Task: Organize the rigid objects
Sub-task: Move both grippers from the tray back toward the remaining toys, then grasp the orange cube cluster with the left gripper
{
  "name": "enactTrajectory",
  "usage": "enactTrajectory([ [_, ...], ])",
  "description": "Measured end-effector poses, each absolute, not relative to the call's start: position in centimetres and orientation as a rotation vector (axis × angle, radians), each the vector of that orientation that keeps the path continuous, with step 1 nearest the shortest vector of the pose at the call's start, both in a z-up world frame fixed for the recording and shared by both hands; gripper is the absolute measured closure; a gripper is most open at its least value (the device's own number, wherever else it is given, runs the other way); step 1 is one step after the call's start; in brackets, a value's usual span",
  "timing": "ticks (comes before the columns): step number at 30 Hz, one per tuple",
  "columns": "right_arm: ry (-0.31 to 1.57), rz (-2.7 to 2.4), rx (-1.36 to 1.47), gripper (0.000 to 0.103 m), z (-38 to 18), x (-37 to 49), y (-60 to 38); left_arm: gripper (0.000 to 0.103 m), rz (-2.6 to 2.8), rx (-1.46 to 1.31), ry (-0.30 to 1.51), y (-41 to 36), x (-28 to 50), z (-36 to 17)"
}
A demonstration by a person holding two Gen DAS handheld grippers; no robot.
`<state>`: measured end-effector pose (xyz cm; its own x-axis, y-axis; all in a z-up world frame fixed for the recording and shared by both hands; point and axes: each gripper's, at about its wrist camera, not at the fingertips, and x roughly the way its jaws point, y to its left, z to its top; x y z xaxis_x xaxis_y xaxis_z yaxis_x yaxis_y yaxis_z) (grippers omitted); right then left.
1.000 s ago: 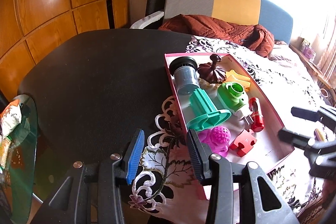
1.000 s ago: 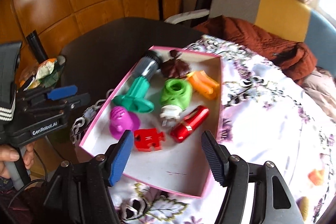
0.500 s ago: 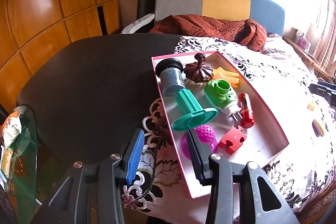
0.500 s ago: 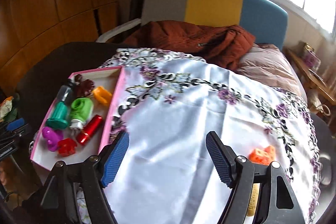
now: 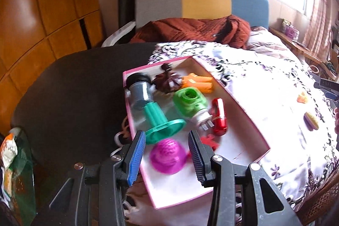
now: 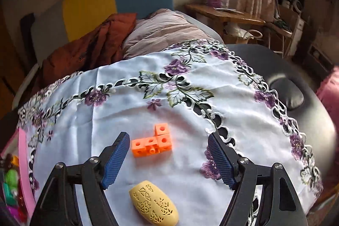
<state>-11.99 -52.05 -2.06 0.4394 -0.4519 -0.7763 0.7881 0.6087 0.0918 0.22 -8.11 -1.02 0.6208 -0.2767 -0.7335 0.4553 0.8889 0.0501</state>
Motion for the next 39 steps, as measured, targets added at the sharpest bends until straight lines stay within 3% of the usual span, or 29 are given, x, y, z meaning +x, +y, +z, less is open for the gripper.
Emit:
enactTrajectory([
  [12,0.688,-0.972,0.805,0.025,-3.1,-17.2,-56.2,0.061,-0.665,0.312,0.814,-17.6,-1.1,-0.7],
  [39,0.615,-0.909,0.943,0.018,-3.4,-18.1,-57.4,0.061,-1.269,0.652,0.832,-46.3,-4.0,-5.3],
])
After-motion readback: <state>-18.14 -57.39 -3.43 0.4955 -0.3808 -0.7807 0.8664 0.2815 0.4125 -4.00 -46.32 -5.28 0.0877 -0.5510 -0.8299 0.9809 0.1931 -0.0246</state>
